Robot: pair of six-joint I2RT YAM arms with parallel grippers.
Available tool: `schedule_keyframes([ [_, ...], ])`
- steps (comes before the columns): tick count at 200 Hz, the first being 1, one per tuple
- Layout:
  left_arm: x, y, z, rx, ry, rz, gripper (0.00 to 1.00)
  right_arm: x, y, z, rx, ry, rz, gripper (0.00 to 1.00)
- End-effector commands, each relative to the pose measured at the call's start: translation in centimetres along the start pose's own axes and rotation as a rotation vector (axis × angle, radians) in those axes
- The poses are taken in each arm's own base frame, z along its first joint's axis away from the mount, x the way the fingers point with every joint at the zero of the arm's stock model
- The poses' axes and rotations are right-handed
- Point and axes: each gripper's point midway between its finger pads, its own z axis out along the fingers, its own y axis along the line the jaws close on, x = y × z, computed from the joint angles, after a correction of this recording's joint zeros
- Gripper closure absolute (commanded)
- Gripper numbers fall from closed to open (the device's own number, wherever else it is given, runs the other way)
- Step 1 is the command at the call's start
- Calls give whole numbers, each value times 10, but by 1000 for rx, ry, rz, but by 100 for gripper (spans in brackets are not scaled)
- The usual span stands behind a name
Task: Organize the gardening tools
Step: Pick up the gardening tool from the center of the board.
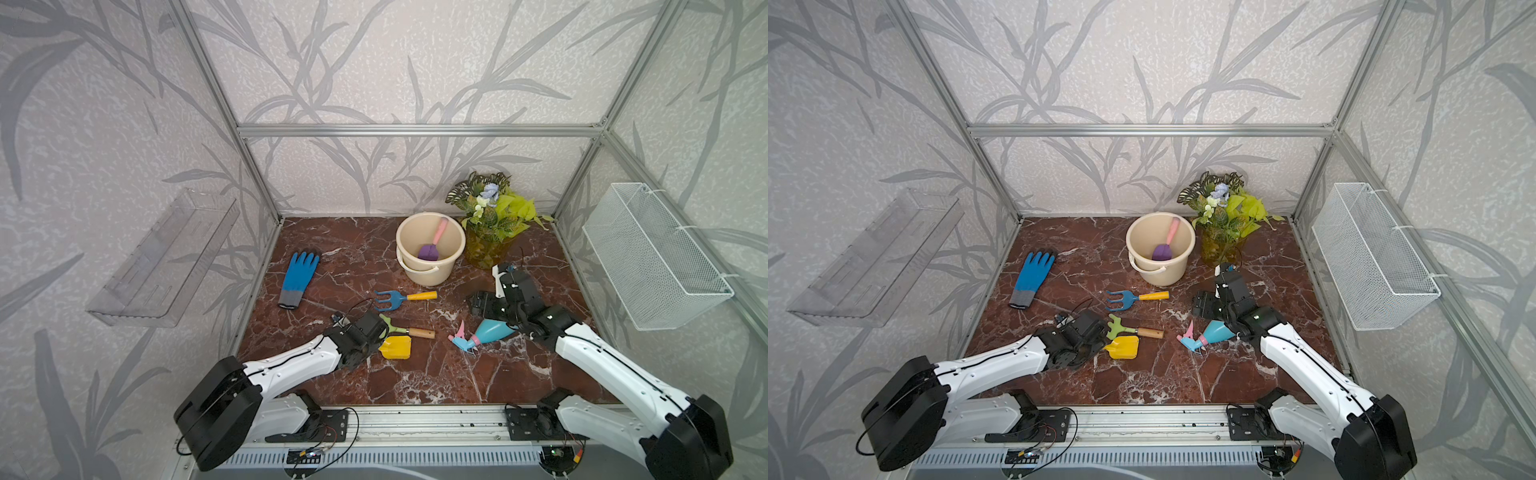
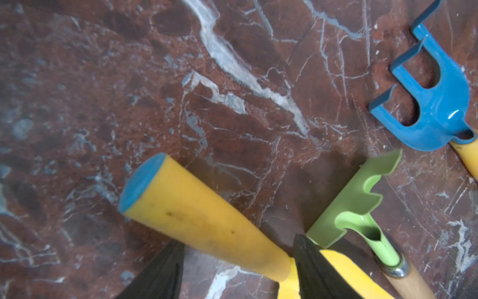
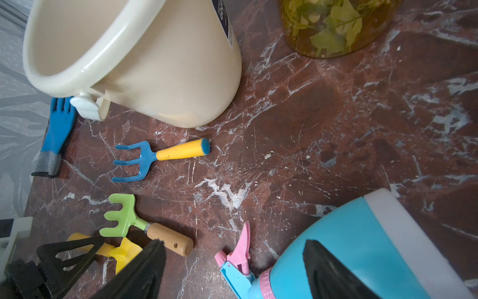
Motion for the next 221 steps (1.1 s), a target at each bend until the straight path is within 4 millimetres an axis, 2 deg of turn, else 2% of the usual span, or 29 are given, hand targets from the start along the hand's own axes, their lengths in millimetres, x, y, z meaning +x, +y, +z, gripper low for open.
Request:
schedule_keyframes([
  [1,-2,4,7,-29,10,-14,32,-9,-1,-10,12,-52,-9,12],
  [27,-6,7,11,-45,10,-18,34,-9,-4,-10,22,-61,-8,12],
  [70,-3,18,24,-90,77,-16,38,-11,-5,-10,30,-72,-1,12],
  [107,-2,19,35,-139,140,12,52,-13,-8,-11,44,-92,6,12],
  [148,3,14,46,-175,183,65,61,-15,-14,-14,63,-113,7,12],
  [183,6,13,54,-203,219,122,67,-16,-18,-17,78,-132,11,12],
  [221,4,16,53,-228,217,158,72,-17,-25,-21,93,-154,23,12],
])
